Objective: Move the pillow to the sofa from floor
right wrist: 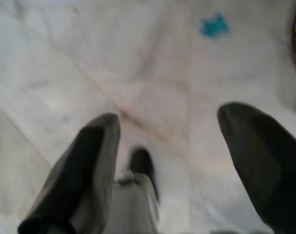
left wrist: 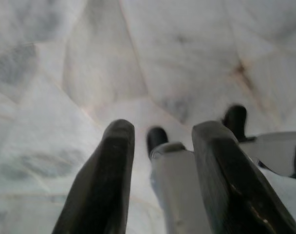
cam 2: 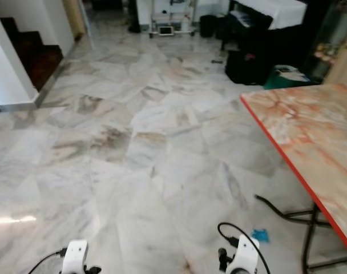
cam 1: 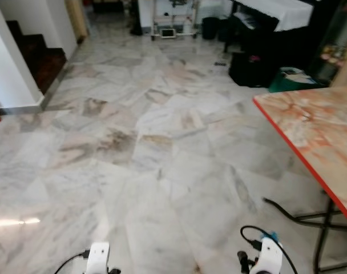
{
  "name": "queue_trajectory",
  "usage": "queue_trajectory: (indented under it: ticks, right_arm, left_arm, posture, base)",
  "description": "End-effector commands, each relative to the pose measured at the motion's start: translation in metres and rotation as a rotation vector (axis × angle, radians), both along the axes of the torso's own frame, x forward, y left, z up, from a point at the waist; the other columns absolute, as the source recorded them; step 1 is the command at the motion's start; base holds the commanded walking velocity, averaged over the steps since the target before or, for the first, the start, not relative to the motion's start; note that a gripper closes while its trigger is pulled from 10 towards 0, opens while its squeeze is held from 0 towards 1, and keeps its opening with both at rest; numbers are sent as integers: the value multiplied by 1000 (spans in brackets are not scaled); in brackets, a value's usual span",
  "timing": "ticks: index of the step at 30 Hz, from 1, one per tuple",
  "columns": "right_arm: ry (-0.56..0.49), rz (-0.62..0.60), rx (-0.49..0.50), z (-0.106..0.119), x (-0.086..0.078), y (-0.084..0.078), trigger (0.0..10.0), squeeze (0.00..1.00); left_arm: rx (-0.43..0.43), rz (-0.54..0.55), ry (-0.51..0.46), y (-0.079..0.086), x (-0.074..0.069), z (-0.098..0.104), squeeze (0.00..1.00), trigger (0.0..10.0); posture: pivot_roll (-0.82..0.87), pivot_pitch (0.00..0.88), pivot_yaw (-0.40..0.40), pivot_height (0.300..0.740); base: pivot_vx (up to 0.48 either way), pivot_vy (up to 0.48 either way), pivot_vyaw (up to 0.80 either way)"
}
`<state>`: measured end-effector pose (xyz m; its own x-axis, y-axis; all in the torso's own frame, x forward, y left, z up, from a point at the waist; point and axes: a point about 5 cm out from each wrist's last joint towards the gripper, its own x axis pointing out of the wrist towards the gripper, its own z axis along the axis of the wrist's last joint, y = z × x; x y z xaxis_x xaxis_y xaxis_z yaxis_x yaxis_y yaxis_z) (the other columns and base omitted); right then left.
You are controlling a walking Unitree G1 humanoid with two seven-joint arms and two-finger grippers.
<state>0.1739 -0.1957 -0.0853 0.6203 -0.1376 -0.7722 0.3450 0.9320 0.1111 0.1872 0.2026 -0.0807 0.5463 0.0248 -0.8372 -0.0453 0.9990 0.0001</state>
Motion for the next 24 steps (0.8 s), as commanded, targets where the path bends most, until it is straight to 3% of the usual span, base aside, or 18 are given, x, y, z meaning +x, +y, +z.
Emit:
queue_trajectory:
  ticks: [1, 24]
  right_arm:
    - [-10, 3, 0, 2, 4, 1, 10000, 0]
    - [-13, 9, 1, 2, 4, 2, 10000, 0]
  left_arm:
    - [6, -8, 12, 1, -2, -1, 0, 10000]
    - [6, -7, 14, 1, -2, -1, 0, 10000]
  posture:
    - [-98, 0, -30, 740]
    - [-97, 0, -30, 740]
  base:
    - [-364, 0, 0]
    - [-365, 0, 0]
